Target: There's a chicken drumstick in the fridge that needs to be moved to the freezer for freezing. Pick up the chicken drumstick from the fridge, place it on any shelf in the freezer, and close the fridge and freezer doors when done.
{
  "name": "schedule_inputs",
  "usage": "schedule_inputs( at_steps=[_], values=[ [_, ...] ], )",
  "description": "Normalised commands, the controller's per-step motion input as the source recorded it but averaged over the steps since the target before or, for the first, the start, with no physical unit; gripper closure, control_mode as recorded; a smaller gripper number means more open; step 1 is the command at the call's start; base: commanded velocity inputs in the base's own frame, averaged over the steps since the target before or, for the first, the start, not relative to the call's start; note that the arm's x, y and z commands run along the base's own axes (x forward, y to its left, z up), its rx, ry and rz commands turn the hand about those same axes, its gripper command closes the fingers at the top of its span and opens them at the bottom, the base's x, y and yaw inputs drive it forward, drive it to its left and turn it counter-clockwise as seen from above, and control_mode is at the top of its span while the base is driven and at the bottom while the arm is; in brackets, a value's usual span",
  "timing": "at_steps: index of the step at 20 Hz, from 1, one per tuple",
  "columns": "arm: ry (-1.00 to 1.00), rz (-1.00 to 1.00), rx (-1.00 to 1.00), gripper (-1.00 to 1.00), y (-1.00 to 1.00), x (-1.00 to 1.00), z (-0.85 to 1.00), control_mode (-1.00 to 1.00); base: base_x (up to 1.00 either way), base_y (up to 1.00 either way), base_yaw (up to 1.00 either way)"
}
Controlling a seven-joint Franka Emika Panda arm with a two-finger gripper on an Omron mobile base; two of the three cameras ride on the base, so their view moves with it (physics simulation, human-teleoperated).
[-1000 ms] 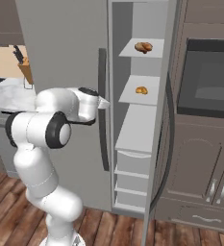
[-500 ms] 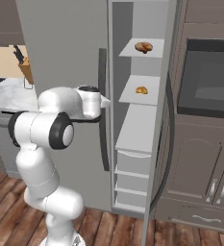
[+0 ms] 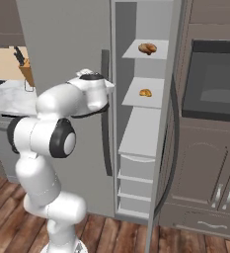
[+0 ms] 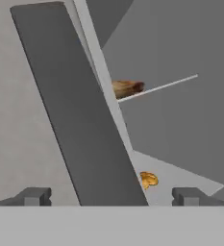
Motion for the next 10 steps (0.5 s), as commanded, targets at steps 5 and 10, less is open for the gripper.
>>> schedule_inputs(
  at_steps=[5,10],
  values=[
    [-0.2,0.06,0.0,-1.0,0.01,-0.24,0.8,-1.0,0.0,0.0,0.0],
    [-0.15,0.03,0.01,-1.0,-0.01,-0.74,0.67,-1.0,0.0,0.0,0.0]
  ],
)
